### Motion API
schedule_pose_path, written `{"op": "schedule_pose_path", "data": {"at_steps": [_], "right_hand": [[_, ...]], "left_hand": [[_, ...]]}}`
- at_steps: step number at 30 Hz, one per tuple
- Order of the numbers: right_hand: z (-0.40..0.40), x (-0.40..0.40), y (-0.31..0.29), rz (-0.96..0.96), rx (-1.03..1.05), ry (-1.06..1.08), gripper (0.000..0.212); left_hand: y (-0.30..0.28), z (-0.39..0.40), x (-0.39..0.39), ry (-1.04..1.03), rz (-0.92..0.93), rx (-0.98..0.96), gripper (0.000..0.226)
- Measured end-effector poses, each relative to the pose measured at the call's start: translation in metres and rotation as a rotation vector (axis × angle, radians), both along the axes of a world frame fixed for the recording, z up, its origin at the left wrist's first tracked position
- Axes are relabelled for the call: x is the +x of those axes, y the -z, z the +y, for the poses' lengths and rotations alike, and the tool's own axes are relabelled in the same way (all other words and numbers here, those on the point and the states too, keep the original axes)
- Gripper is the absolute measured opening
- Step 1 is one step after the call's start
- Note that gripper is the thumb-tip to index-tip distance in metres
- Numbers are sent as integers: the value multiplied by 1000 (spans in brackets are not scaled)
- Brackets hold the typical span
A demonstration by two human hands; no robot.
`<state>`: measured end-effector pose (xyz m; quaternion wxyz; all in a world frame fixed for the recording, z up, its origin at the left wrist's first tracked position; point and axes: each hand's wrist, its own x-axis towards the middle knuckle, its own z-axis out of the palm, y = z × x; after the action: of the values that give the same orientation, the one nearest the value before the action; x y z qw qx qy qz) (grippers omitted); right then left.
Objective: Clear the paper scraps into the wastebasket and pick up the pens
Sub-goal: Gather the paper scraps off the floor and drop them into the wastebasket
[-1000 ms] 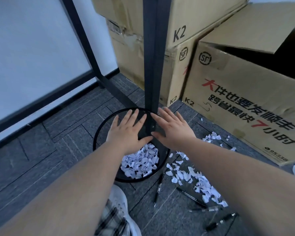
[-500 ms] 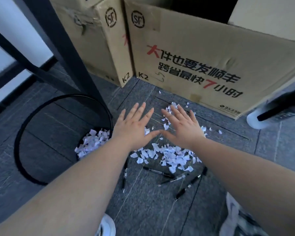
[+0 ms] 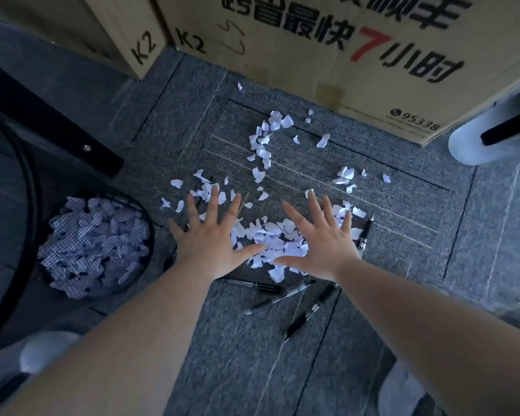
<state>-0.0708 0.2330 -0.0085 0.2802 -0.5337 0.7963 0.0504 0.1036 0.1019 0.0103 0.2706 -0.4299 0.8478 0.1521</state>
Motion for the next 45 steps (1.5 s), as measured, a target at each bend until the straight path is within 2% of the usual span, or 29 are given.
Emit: {"op": "schedule_pose_path", "data": {"at_steps": [3, 7, 10, 13, 16, 20, 24, 28, 33, 36, 39, 42, 45], "right_hand": [[6, 3, 21, 41, 1, -52, 103], [9, 8, 39, 110, -50, -95, 101], [4, 12, 43, 106, -122, -142, 97], [-9, 17, 46, 84, -193, -275, 93], [-19, 21, 51, 107, -231, -317, 90], [-17, 22, 58, 183, -330, -400, 78], [-15, 19, 63, 208, -454, -464, 64], [-20, 14, 63, 220, -480, -574, 49], [-26, 11, 60, 153, -524, -688, 28], [-35, 5, 57, 48, -456, -762, 40], [-41, -1, 51, -50, -300, -732, 40], [-47, -8, 39, 17, -156, -555, 22], [-57, -19, 19, 12, -205, -392, 20]], "left_hand": [[23, 3, 5, -101, 19, 11, 108], [49, 9, 3, -116, 56, 10, 107], [59, 14, -4, -159, 155, -37, 106], [63, 19, -11, -82, 233, -44, 104], [67, 19, -11, -37, 262, -49, 100], [71, 17, -4, 71, 237, -126, 90], [73, 17, 1, 114, 319, -226, 77], [77, 16, 6, 158, 380, -340, 61], [72, 18, 3, 277, 456, -295, 38], [67, 18, 0, 342, 437, -201, 24], [58, 12, -8, 376, 369, -131, 20], [48, 2, -17, 364, 265, -67, 20], [29, -7, -23, 293, 272, 0, 14]]}}
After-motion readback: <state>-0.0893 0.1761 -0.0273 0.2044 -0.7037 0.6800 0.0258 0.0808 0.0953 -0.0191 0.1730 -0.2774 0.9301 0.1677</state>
